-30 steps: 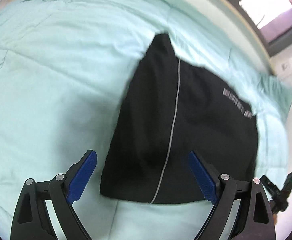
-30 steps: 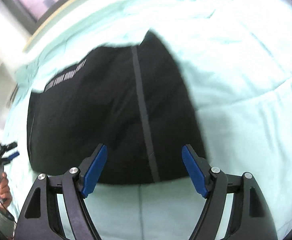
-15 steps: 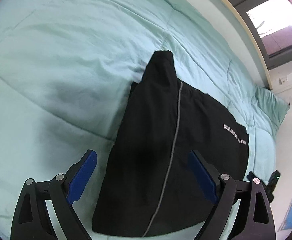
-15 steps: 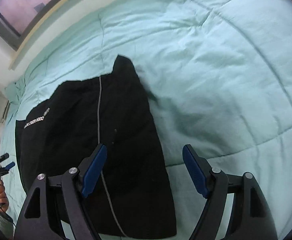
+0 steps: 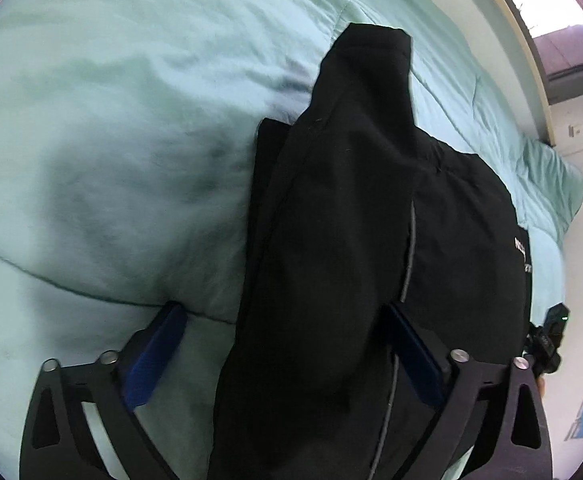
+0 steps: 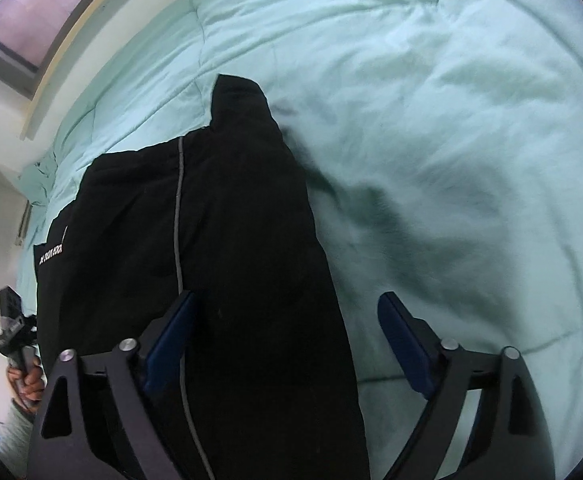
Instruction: Fold large clothes
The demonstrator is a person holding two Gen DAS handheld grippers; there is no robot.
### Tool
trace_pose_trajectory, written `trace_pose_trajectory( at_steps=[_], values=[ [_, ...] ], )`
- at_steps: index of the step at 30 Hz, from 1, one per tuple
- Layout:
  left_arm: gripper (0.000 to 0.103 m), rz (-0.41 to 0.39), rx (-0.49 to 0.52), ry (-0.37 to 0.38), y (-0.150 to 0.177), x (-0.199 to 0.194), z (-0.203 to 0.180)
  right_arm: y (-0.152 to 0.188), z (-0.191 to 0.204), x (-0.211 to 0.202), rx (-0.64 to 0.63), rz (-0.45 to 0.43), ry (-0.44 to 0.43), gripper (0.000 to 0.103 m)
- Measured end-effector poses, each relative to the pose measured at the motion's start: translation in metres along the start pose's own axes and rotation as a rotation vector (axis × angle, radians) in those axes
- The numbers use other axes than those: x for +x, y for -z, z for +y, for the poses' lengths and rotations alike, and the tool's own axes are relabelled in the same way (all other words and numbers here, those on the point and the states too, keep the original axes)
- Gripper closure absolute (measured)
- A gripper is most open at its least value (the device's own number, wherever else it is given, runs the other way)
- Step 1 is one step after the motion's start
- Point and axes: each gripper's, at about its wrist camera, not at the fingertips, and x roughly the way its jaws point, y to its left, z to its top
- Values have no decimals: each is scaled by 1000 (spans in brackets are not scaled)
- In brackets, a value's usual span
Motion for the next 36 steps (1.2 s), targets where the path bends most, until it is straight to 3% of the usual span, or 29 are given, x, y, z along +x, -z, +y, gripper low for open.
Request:
trace_pose_trajectory(
  at_steps=[3, 6, 10, 11, 12, 13, 14, 18, 20, 22, 24, 27, 28, 30, 32, 36],
  values=[
    [0, 9, -30, 68, 0, 7, 12, -5, -16, 16, 63, 36, -87, 6],
    [0, -2, -22, 88, 2, 8, 17, -7, -33, 32, 131, 58, -168, 0],
    [3, -10, -4, 98, 4, 4, 18, -8, -28, 32, 93, 70, -169, 0],
    [17, -18, 5, 120, 5, 0, 16, -7, -27, 30, 81, 73, -174, 2],
    [31, -17, 9, 181, 7, -4, 13, -6, -25, 28, 66, 81, -210, 14],
    [45, -15, 3, 214, 8, -6, 11, -5, -24, 25, 62, 86, -272, 35],
    [45, -27, 9, 207, 9, -11, 8, -4, -22, 22, 57, 86, -300, 39],
    [40, -2, 55, 182, 10, -9, 2, -3, -13, 24, -19, 120, -276, 39],
    [33, 33, 22, 220, 2, 3, 7, -8, -20, 34, 22, 152, -314, 35],
    [25, 57, -21, 272, 1, 19, 16, -12, -25, 48, 49, 182, -345, 21],
    [21, 55, -59, 309, -1, 31, 22, -14, -29, 63, 83, 212, -408, 19],
    [21, 35, -84, 318, 0, 32, 23, -17, -21, 70, 63, 210, -405, 18],
    [23, 22, -77, 306, 2, 29, 20, -17, -16, 69, 50, 205, -396, 22],
    [48, -14, -44, 298, 10, 19, 9, -16, -2, 59, 3, 168, -374, 36],
    [62, -51, -14, 291, 17, 3, -1, -11, 9, 44, -37, 129, -343, 45],
    [74, -118, 12, 355, 34, -39, -26, 7, 27, 4, -66, 47, -363, 66]
  ],
)
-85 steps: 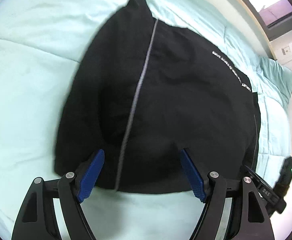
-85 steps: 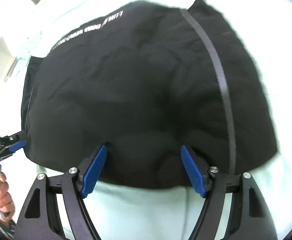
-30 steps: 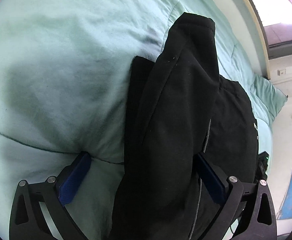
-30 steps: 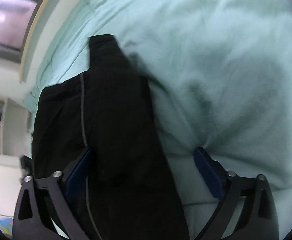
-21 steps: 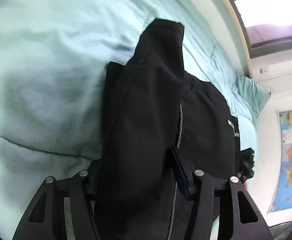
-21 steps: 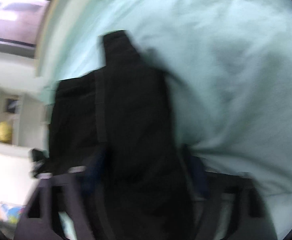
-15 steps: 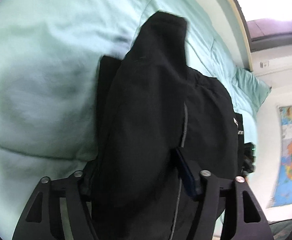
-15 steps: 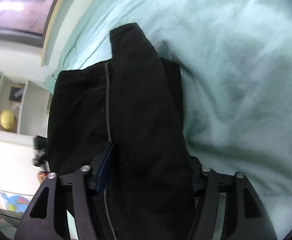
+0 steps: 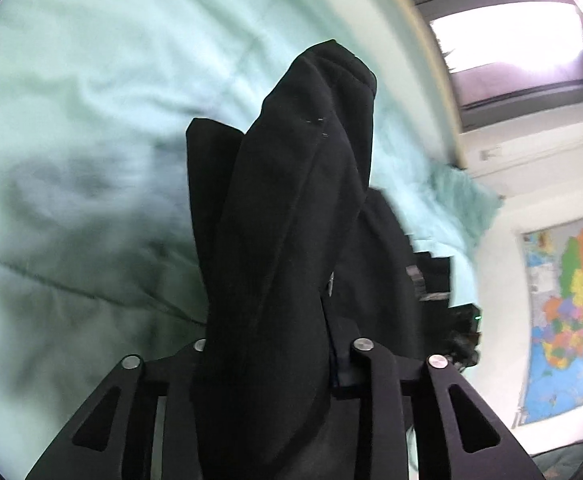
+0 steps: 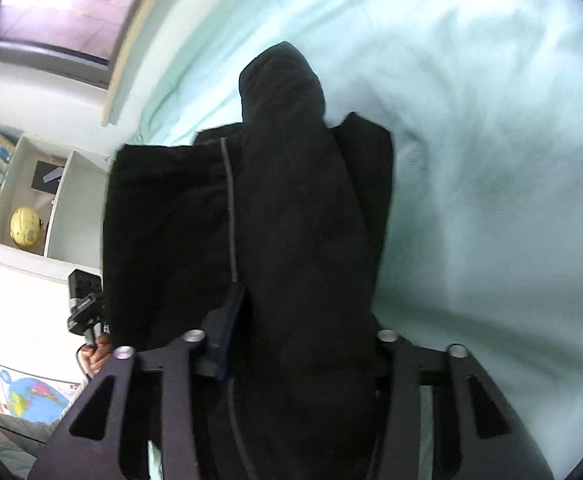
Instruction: Fold large clothes
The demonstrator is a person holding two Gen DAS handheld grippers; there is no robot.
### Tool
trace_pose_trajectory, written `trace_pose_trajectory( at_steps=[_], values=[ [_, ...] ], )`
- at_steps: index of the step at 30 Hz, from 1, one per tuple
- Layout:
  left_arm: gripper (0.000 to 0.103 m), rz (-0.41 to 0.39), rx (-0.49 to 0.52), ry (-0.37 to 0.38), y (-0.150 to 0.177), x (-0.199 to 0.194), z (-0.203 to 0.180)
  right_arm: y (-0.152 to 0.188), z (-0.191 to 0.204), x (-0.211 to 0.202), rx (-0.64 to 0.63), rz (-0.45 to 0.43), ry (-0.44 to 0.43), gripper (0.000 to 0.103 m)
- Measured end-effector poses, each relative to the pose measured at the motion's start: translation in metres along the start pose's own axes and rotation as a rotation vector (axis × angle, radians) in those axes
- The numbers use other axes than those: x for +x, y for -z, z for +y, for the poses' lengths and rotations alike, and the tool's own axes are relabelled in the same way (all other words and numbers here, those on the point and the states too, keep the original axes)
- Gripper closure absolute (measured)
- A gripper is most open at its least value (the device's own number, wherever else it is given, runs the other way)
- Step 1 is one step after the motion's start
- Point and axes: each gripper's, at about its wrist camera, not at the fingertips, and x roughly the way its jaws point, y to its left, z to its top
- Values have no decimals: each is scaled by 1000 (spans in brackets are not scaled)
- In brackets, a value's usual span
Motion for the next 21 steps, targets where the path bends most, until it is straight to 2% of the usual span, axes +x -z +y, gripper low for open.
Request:
trace_pose_trajectory(
  at_steps=[6, 13, 16, 21],
  values=[
    [75, -65, 133, 51, 44, -52, -84, 52, 83, -48, -128, -89, 58, 69],
    [75, -134, 211, 107, 115, -140, -138, 132, 139, -131, -145, -157, 54, 69],
    [75, -135, 211, 117, 149, -171, -133, 178, 159, -159, -149, -151, 76, 69],
    [75, -91, 133, 111, 208, -190, -107, 232, 179, -165, -136, -88, 136, 69]
  ],
)
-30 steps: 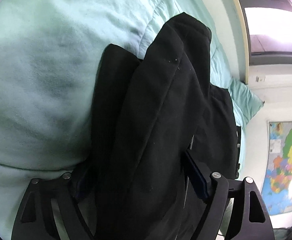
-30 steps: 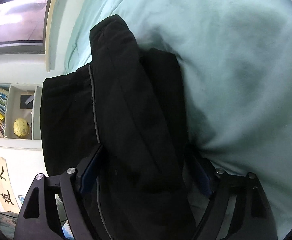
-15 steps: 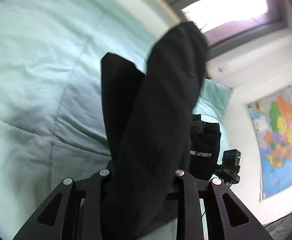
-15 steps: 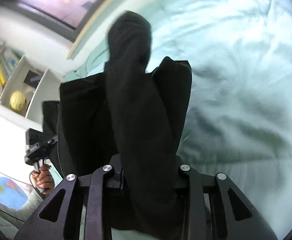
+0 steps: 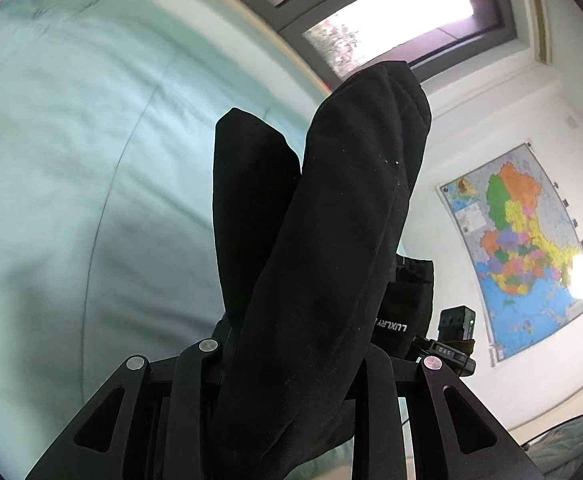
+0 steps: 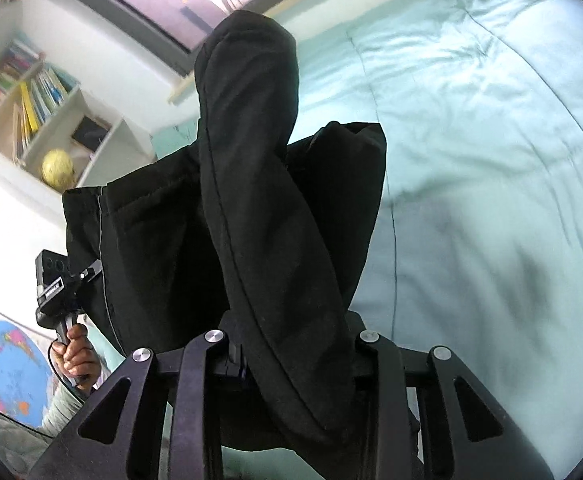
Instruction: Fold large clothes
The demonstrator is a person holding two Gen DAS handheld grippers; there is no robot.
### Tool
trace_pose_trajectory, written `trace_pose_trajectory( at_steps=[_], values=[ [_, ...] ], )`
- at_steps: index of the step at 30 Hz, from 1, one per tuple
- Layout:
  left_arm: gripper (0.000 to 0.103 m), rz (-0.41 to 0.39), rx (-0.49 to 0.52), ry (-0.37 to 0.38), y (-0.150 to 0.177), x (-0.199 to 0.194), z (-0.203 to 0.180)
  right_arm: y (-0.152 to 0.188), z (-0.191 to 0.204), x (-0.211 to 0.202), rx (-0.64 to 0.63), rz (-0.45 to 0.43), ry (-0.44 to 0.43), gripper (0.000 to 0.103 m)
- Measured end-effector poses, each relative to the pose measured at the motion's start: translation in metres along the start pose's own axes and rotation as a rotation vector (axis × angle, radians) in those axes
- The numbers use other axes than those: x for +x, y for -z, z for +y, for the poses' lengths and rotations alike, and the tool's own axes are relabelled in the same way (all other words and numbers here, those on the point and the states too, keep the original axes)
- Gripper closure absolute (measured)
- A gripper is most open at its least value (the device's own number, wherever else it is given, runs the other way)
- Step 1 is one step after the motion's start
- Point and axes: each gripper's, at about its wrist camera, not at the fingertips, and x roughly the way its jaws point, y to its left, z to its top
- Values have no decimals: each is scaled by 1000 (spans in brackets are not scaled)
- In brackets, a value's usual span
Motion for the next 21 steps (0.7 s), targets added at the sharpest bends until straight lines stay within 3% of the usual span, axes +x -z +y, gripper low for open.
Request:
trace_pose_trajectory(
  at_steps=[4, 9, 11, 13, 15, 17, 19, 21],
  values=[
    [75, 50, -94, -29, 42, -10, 25, 39, -8, 15, 68, 103, 24, 69],
    [75, 132, -235, -103, 83, 5, 87, 64, -35, 67, 151, 210, 96, 68],
    [70, 139, -337, -142, 91, 11, 124, 65, -49, 82, 199, 210, 155, 62],
    [58, 119, -468, -165, 92, 10, 167, 59, -71, 89, 281, 193, 204, 50],
    [53, 89, -610, -180, 94, 2, 214, 55, -98, 84, 381, 158, 237, 47],
    [47, 83, -687, -167, 96, -7, 238, 56, -113, 71, 428, 135, 283, 45],
    [47, 79, -682, -177, 93, -18, 237, 58, -115, 54, 435, 121, 323, 44],
    [47, 84, -574, -266, 84, -29, 213, 62, -97, 34, 375, 97, 378, 44]
  ],
)
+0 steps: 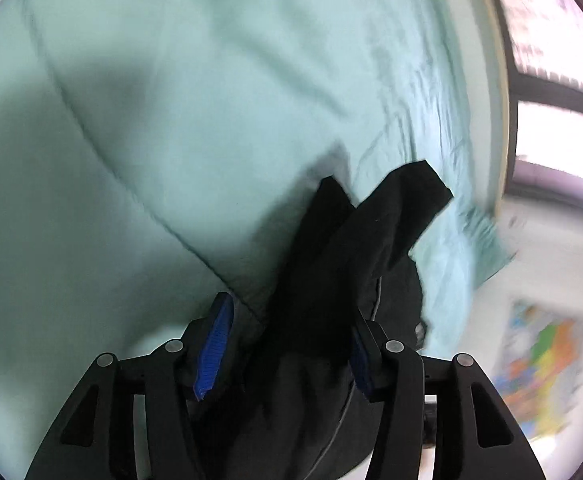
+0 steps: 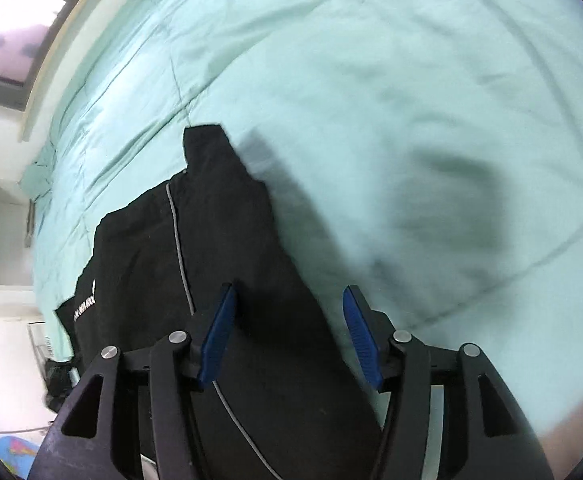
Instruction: Fold large clothes
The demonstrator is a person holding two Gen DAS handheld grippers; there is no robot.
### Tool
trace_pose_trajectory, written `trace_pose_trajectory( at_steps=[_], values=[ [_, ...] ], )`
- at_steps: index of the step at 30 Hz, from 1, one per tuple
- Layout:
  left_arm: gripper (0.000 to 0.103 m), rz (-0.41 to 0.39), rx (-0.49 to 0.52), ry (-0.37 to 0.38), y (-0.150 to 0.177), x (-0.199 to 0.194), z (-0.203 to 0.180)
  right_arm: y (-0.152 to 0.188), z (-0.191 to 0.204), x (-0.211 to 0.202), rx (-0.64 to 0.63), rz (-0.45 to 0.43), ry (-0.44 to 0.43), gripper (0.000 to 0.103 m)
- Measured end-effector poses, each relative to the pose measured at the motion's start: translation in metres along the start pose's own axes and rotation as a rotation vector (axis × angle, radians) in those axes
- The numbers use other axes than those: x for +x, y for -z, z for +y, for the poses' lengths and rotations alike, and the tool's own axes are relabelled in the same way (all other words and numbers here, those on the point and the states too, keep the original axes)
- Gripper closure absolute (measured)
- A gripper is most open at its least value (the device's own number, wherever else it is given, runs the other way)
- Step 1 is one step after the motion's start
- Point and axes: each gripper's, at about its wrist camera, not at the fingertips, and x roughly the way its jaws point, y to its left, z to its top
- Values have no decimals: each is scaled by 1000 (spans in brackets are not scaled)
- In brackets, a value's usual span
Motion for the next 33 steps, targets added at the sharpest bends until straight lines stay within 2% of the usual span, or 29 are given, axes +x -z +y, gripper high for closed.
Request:
trace_pose_trajectory(
  at_steps=[2, 3, 5, 7, 9, 12, 13, 15, 16, 18, 20, 22, 26, 30, 33],
  values=[
    [47, -51, 138, -132, 8, -18, -30, 4, 18, -11, -46, -31, 43, 42],
    [47, -74, 218, -195, 13, -27, -50, 8, 28, -16, -79, -40, 30, 41],
    [46, -95, 354, -238, 25, -36, -85, 15, 28, -24, -138, -52, 2, 38],
    [44, -96, 480, -256, 40, -38, -120, 25, 72, -17, -221, -54, -27, 30],
    [33, -82, 578, -252, 62, -24, -148, 44, 94, -10, -317, -55, -34, 28],
    [31, -22, 657, -296, 88, 11, -155, 68, 137, 13, -419, -58, 10, 28],
    [31, -2, 670, -316, 92, 18, -149, 72, 146, 24, -438, -48, 48, 29],
    [31, 39, 695, -415, 103, 52, -137, 77, 154, 51, -477, -29, 119, 29],
    [31, 27, 712, -444, 109, 63, -134, 81, 154, 67, -494, -12, 147, 29],
    [29, -20, 709, -449, 112, 76, -121, 87, 145, 89, -501, 35, 206, 26],
    [28, -11, 666, -451, 107, 84, -114, 78, 134, 101, -446, 76, 201, 23],
    [26, 1, 678, -463, 101, 89, -116, 69, 130, 108, -410, 84, 202, 18],
    [25, 15, 713, -511, 99, 90, -127, 65, 131, 107, -392, 79, 210, 15],
    [25, 1, 728, -499, 111, 64, -134, 71, 122, 77, -341, 82, 175, 15],
    [25, -17, 766, -502, 122, 45, -141, 83, 108, 57, -321, 94, 194, 15]
  ],
)
